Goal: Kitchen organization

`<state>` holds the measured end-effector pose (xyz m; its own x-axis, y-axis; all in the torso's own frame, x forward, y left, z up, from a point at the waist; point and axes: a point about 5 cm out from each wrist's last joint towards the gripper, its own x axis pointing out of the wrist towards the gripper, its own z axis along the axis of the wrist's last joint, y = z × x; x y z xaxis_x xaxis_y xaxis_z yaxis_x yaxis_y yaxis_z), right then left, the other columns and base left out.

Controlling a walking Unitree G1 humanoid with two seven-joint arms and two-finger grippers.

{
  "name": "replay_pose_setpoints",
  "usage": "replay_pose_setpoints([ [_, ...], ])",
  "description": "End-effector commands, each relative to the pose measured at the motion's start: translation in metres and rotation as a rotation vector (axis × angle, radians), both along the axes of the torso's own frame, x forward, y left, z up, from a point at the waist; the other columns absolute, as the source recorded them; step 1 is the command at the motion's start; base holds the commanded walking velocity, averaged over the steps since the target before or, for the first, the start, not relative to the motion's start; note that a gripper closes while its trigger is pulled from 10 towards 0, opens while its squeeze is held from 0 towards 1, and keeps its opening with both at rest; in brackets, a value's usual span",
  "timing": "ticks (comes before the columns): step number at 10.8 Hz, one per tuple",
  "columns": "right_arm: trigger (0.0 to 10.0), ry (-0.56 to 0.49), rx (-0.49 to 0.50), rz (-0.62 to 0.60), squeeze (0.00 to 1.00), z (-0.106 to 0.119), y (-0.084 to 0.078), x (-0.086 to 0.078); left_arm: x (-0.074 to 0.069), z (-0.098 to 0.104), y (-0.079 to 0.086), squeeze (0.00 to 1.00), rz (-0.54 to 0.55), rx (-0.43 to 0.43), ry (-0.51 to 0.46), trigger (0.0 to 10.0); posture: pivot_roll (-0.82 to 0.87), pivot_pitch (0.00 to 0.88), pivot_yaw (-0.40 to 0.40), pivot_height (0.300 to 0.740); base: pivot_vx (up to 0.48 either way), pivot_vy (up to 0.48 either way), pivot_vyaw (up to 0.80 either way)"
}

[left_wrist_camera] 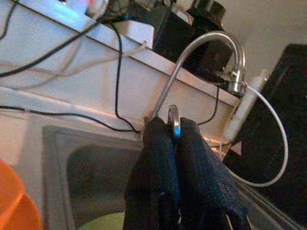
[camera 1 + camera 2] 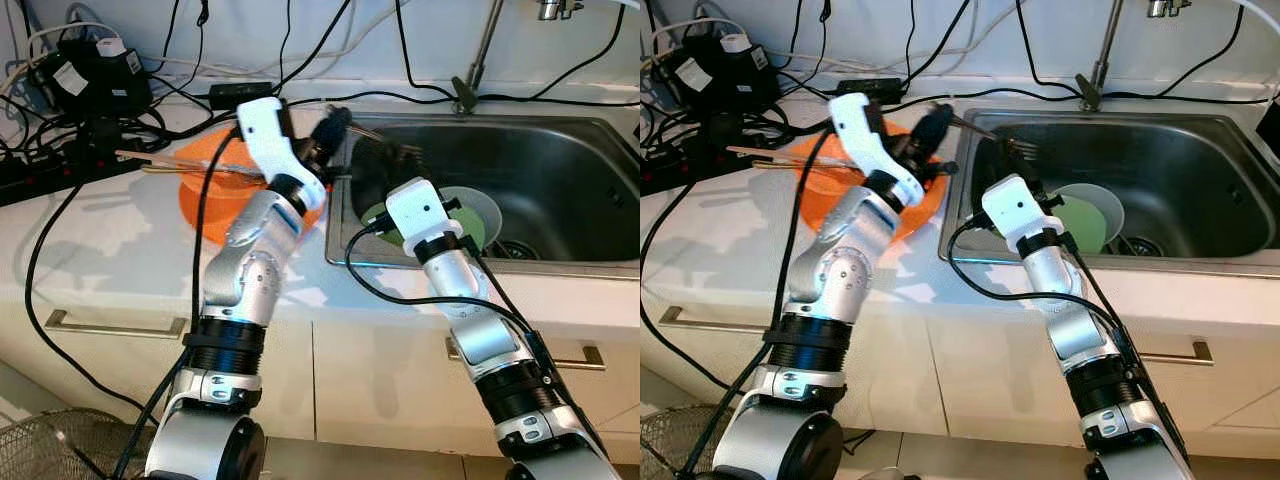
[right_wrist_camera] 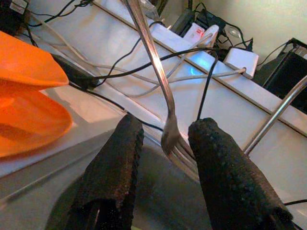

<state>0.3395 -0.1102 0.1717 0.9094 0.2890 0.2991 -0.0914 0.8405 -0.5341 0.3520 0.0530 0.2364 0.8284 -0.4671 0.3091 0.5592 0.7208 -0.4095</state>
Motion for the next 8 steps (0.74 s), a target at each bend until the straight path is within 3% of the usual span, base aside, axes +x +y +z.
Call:
replay_pose_setpoints([
  [1, 10.0, -0.009, -0.002, 0.012, 0.00, 0.001, 0.003, -0.001, -0.004, -0.003, -0.008, 0.00, -0.033, 0.012, 0.007, 10.0, 0.04, 0.000, 0.072, 0.740, 0.000, 0.000, 0.00],
  [5, 10.0, -0.010, 0.012, -0.001, 0.00, 0.001, 0.004, 0.000, -0.010, -0.013, -0.017, 0.00, -0.104, 0.111, 0.014, 10.0, 0.05, 0.000, 0.079, 0.740, 0.000, 0.000, 0.00],
  [8, 10.0, -0.009, 0.016, -0.010, 0.00, 0.001, 0.004, 0.001, -0.012, -0.013, -0.018, 0.00, -0.115, 0.128, 0.014, 10.0, 0.05, 0.000, 0.081, 0.740, 0.000, 0.000, 0.00],
])
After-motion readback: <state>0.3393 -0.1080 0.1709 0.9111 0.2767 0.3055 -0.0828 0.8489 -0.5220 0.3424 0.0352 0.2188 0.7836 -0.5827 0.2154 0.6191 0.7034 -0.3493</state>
